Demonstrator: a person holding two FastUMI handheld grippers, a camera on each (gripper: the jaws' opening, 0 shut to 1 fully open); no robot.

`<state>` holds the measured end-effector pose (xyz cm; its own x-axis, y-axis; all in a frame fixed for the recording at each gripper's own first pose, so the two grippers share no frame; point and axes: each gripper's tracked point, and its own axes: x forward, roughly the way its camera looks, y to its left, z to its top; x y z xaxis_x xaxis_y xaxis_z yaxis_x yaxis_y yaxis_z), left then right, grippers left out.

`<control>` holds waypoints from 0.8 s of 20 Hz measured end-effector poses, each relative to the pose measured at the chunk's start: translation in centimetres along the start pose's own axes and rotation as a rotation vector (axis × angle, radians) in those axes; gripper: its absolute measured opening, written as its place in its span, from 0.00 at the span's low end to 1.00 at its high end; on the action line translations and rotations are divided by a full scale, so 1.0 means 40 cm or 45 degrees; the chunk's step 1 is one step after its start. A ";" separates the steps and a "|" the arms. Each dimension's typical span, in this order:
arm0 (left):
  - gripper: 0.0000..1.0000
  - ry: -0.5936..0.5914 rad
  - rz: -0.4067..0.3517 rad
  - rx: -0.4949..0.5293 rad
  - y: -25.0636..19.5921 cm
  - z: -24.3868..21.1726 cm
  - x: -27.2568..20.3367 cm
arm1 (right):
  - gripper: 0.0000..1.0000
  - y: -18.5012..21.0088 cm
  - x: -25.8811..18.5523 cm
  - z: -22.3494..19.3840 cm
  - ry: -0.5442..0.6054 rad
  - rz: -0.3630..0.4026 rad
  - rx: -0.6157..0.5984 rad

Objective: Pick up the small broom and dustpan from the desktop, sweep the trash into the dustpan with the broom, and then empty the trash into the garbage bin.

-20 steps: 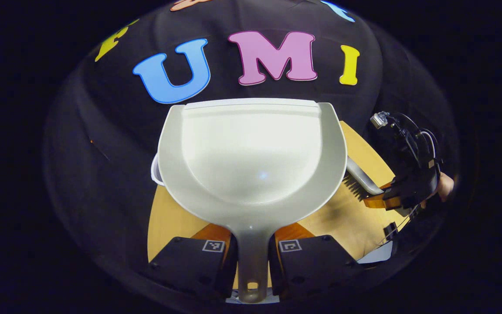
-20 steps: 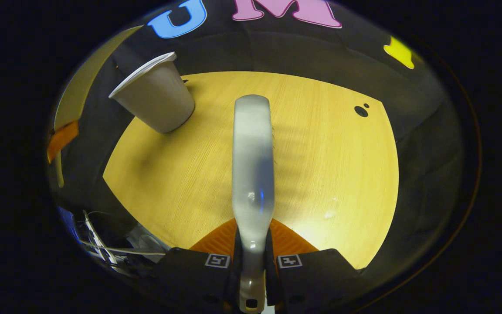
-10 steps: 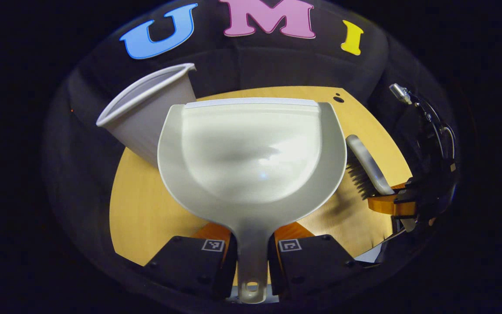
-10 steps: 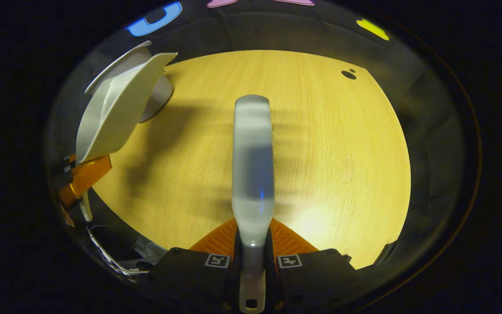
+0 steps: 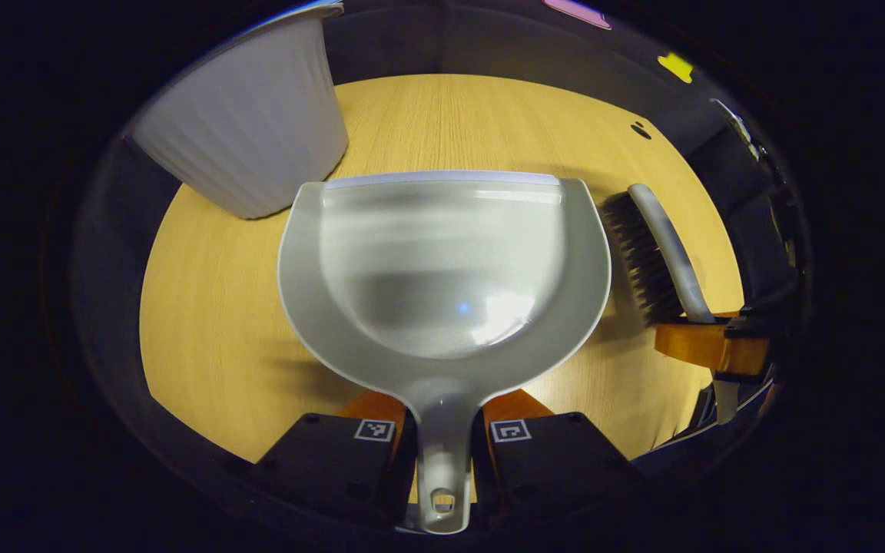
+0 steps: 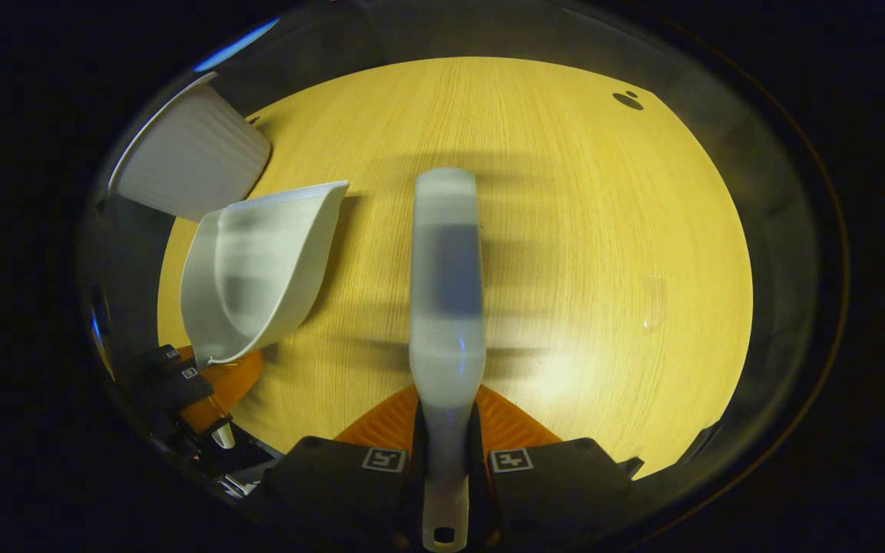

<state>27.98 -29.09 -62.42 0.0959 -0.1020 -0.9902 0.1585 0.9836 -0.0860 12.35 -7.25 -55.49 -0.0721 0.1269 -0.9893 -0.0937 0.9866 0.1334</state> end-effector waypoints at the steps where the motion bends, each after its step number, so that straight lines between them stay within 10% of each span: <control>1: 0.29 0.016 0.016 0.009 0.004 0.004 -0.005 | 0.26 0.002 0.007 0.000 0.029 -0.006 -0.012; 16: 0.30 0.175 0.023 0.003 0.002 0.033 -0.005 | 0.27 0.016 0.037 0.006 0.142 -0.003 0.018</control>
<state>29.26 -29.19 -62.07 -0.0371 -0.0625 -0.9974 0.1606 0.9847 -0.0677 12.42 -6.39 -56.86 -0.1820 0.1132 -0.9768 -0.0805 0.9883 0.1296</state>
